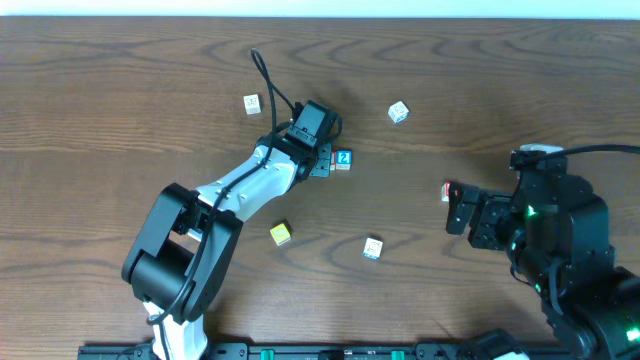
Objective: Spell out Ai2
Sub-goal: 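Lower the A block left of I and open left gripper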
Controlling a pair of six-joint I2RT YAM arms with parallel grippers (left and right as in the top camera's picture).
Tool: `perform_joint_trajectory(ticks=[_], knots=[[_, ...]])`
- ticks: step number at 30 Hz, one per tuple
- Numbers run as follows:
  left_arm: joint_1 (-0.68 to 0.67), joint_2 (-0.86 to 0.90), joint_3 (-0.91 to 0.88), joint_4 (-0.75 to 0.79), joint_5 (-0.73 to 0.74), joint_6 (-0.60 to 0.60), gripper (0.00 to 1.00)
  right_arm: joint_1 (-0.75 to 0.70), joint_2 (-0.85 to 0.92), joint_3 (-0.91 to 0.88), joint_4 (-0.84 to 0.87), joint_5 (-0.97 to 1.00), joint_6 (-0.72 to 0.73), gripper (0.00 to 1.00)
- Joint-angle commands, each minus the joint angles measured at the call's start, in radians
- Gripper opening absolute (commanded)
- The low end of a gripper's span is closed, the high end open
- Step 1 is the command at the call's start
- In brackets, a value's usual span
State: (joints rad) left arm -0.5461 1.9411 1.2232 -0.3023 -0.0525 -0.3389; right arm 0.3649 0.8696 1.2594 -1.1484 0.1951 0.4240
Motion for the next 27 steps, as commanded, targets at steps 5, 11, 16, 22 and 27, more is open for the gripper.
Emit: perform_joint_trajectory(ticks=[5,11,16,22,27], knots=[[0.001,0.017,0.002,0.03,-0.06,0.013,0.41,0.002,-0.003,0.004,-0.001,0.006,-0.014,0.99],[0.01,0.01,0.01,0.076,-0.064,0.033,0.43,0.002,-0.003,0.004,-0.001,0.007,-0.013,0.99],[0.017,-0.027,0.073,0.067,-0.115,0.093,0.43,0.002,-0.003,0.004,-0.001,0.006,-0.014,0.99],[0.024,-0.077,0.1,-0.047,-0.232,0.096,0.06,0.002,-0.003,0.004,-0.001,0.006,-0.014,0.99],[0.026,-0.061,0.061,-0.106,-0.129,0.083,0.05,0.002,-0.003,0.004,-0.001,0.006,-0.014,0.99]])
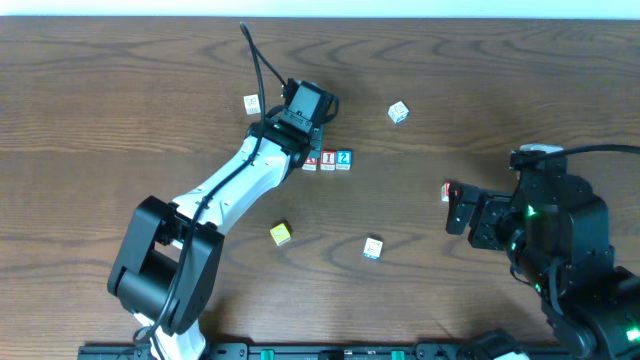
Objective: Spell out Ai2
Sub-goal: 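Lower the A block left of I and open left gripper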
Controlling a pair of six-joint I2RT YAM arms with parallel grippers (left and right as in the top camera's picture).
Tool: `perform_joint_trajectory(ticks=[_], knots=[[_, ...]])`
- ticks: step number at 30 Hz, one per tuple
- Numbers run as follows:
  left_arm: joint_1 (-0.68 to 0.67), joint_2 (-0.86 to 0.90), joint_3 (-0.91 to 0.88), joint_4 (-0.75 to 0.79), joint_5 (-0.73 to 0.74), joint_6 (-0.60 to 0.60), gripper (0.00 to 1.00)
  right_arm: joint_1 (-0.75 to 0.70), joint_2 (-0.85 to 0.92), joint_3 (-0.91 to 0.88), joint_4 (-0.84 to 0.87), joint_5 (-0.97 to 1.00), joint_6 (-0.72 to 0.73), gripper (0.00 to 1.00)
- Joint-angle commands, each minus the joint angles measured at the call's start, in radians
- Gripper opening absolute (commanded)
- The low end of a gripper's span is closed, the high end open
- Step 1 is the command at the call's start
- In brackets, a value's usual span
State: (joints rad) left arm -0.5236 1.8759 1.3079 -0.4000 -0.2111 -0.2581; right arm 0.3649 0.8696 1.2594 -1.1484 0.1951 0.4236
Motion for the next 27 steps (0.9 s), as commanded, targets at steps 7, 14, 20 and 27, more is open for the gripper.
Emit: perform_joint_trajectory(ticks=[7,14,20,27], knots=[[0.006,0.035,-0.068,-0.003,0.029,-0.053,0.06,0.002,-0.003,0.004,-0.001,0.006,-0.013,0.99],[0.006,0.088,-0.071,0.006,0.083,-0.072,0.06,0.002,-0.003,0.004,-0.001,0.006,-0.013,0.99],[0.006,0.092,-0.071,0.015,0.09,-0.081,0.06,0.002,-0.003,0.004,-0.001,0.006,-0.013,0.99],[0.006,0.113,-0.072,0.015,0.111,-0.098,0.06,0.002,-0.003,0.004,-0.001,0.006,-0.013,0.99]])
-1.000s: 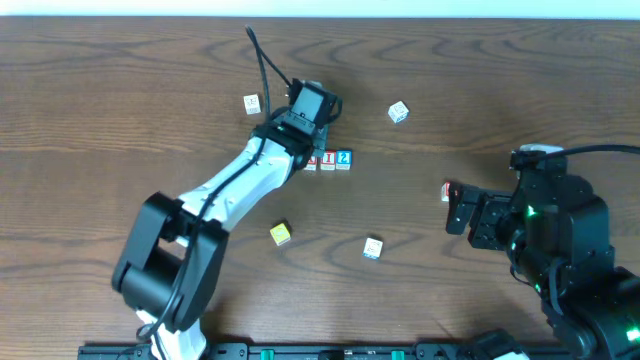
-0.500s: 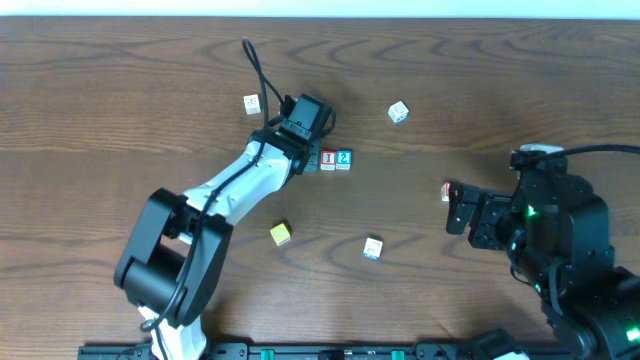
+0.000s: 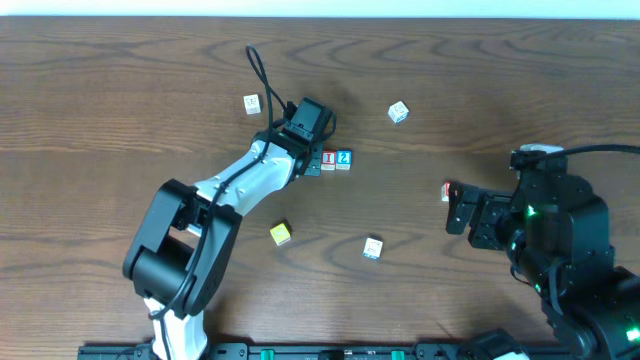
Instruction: Spell out Ai2
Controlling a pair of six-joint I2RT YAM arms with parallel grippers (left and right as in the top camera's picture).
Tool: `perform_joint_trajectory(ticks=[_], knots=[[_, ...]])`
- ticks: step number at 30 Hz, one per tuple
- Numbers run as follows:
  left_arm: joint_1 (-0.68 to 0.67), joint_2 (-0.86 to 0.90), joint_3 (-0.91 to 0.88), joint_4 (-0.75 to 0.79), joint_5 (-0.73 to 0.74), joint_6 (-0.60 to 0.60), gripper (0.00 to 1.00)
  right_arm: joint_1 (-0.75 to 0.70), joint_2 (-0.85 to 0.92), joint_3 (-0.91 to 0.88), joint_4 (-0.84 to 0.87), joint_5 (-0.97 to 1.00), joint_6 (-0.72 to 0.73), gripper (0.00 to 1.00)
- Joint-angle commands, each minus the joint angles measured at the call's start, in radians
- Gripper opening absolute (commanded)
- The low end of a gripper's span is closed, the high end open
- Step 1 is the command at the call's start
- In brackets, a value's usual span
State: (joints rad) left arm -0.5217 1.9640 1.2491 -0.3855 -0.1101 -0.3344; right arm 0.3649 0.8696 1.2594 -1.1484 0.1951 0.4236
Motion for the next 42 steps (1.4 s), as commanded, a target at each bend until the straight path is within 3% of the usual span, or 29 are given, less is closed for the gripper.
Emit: perform_joint_trajectory(ticks=[1,26,35,36,37,38,39,42], knots=[[0.005,0.027,-0.013,0.001,0.018,-0.022,0.06,0.002,-0.003,0.004,-0.001,0.006,-0.013,0.99],[0.006,0.027,-0.013,0.044,0.008,-0.028,0.06,0.002,-0.003,0.004,-0.001,0.006,-0.013,0.99],[0.108,-0.077,0.074,-0.084,-0.069,-0.029,0.06,0.002,-0.003,0.004,-0.001,0.006,-0.013,0.99],[0.122,-0.102,0.09,-0.097,-0.069,-0.028,0.08,0.002,-0.003,0.004,-0.001,0.006,-0.013,0.99],[0.137,-0.133,0.108,-0.111,-0.069,-0.028,0.25,0.002,-0.003,0.004,-0.001,0.006,-0.013,0.99],[0.151,-0.165,0.123,-0.118,-0.069,-0.028,0.47,0.002,-0.003,0.004,-0.001,0.006,-0.013,0.99],[0.164,-0.196,0.135,-0.124,-0.069,-0.029,0.93,0.002,-0.003,0.004,-0.001,0.006,-0.013,0.99],[0.198,-0.288,0.155,-0.136,-0.074,-0.028,0.95,0.002,-0.003,0.004,-0.001,0.007,-0.013,0.99]])
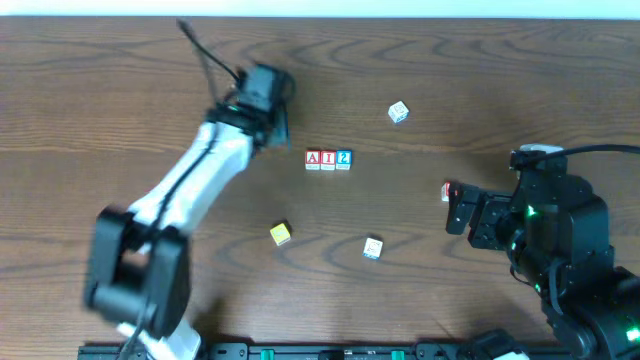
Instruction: Spell out Ai2
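Observation:
Three small blocks stand in a touching row at mid-table: a red A block (313,159), a red I block (328,159) and a blue 2 block (343,158). My left gripper (280,125) hangs up and to the left of the row, apart from it and blurred by motion. Its jaws cannot be made out. My right gripper (455,210) rests at the right side, far from the row. The overhead view does not show how its jaws stand.
Loose blocks lie about: a white one (398,112) at the back right, a yellow one (280,234) in front, a white-blue one (372,248) beside it, and a small red one (447,190) at the right gripper's tip.
My left gripper was over the left end of the row, covering the A block. It now sits up and to the left, and all three blocks show side by side. The right arm is unchanged.
At first my left gripper stood just left of the 2 block, hiding what was beneath it. Then it was farther back with A, I and 2 in a row. Then it covered the A block again. Now it is clear of the row.

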Controlling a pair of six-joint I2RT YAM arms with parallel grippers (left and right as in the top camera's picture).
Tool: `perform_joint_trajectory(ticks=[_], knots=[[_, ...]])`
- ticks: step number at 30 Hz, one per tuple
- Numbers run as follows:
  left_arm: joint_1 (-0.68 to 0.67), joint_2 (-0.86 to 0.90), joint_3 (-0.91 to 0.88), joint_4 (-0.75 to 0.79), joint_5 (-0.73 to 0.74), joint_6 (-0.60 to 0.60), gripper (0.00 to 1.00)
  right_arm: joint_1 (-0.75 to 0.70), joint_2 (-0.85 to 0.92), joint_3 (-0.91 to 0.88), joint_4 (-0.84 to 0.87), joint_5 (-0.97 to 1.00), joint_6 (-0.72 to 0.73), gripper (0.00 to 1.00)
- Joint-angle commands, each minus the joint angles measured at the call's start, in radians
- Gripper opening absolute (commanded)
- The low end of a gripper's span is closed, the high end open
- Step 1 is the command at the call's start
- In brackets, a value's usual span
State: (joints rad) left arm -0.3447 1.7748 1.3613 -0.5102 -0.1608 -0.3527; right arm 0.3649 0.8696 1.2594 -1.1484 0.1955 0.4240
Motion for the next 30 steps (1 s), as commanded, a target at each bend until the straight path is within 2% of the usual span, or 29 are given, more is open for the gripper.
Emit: perform_joint_trajectory(ticks=[1,8,12,16,23,27,30], knots=[[0.03,-0.127,0.044,-0.014,-0.023,-0.01,0.95,0.002,-0.003,0.004,-0.001,0.006,-0.014,0.99],[0.066,-0.261,0.044,-0.032,-0.031,0.013,0.95,0.002,-0.003,0.004,-0.001,0.006,-0.014,0.99],[0.067,-0.265,0.044,-0.054,-0.034,0.142,0.95,0.002,-0.003,0.004,-0.001,0.006,-0.013,0.99],[0.069,-0.28,0.044,-0.166,-0.062,0.269,0.95,0.002,-0.003,0.004,-0.001,0.006,-0.014,0.99],[0.071,-0.396,0.044,-0.333,-0.113,0.274,0.96,0.002,-0.003,0.004,-0.001,0.006,-0.014,0.99],[0.071,-0.525,0.036,-0.504,-0.108,0.274,0.95,0.002,-0.003,0.004,-0.001,0.006,-0.014,0.99],[0.071,-0.65,-0.024,-0.549,-0.108,0.279,0.95,0.002,-0.003,0.004,-0.001,0.006,-0.014,0.99]])
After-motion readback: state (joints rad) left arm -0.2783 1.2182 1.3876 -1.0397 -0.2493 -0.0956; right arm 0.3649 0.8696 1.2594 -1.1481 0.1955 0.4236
